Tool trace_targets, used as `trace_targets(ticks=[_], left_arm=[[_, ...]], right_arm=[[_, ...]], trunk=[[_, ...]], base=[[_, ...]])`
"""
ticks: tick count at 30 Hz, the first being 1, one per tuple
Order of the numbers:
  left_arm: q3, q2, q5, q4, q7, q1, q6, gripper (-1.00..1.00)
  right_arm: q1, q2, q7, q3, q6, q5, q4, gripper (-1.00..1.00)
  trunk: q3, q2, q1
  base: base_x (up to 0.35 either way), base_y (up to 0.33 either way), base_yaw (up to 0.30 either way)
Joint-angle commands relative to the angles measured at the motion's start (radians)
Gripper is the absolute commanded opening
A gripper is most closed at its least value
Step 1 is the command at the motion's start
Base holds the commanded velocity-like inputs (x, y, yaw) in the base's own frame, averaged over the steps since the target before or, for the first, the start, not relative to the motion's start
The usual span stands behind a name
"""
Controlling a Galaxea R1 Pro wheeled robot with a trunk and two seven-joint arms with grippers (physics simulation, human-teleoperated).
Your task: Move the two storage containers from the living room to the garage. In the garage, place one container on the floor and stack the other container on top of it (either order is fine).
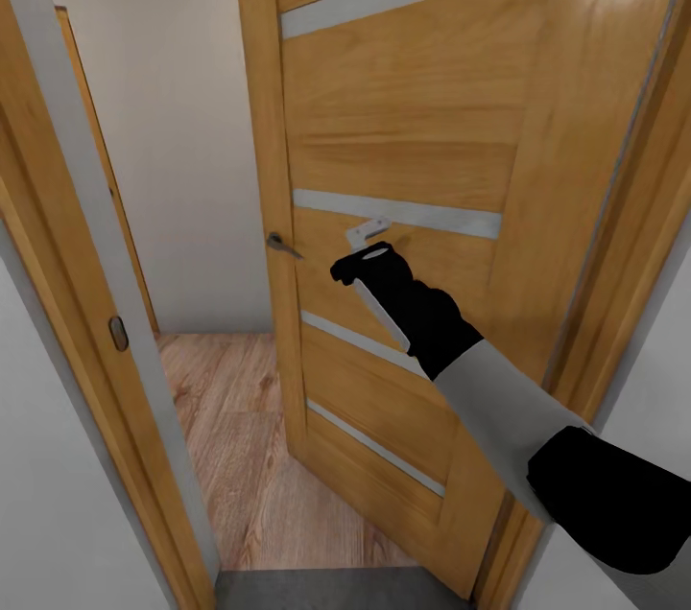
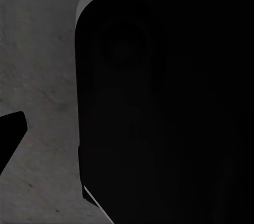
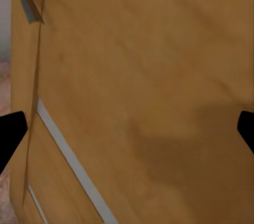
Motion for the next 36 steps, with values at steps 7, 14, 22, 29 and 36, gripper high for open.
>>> trace_targets(ticks=[7,14,22,29,36], left_arm=[[0.001,0.000,0.001,0.000,0.000,0.000,-0.002,1.00],[0.001,0.000,0.001,0.000,0.000,0.000,-0.002,1.00],[0.001,0.000,0.001,0.000,0.000,0.000,-0.002,1.00],[0.000,0.000,0.001,0.000,0.000,0.000,-0.002,1.00],[0.000,0.000,0.001,0.000,-0.002,0.000,-0.002,1.00]], right_arm=[[-0.001,0.000,-0.005,0.003,0.018,-0.013,-0.021,1.00],[0.000,0.000,0.015,0.010,0.020,-0.035,-0.041,1.00],[0.000,0.000,0.060,0.014,0.028,-0.067,-0.082,1.00],[0.000,0.000,0.165,0.014,0.029,-0.069,-0.084,1.00],[0.000,0.000,0.167,0.014,0.030,-0.069,-0.085,1.00]], trunk=[[-0.001,-0.001,0.000],[-0.001,-0.001,0.000],[-0.001,-0.001,0.000],[-0.001,-0.001,0.000],[-0.001,-0.001,0.000]], base=[[0.000,0.000,0.000],[0.000,0.000,0.000],[0.000,0.000,0.000],[0.018,0.000,0.000],[0.262,0.000,0.000]])
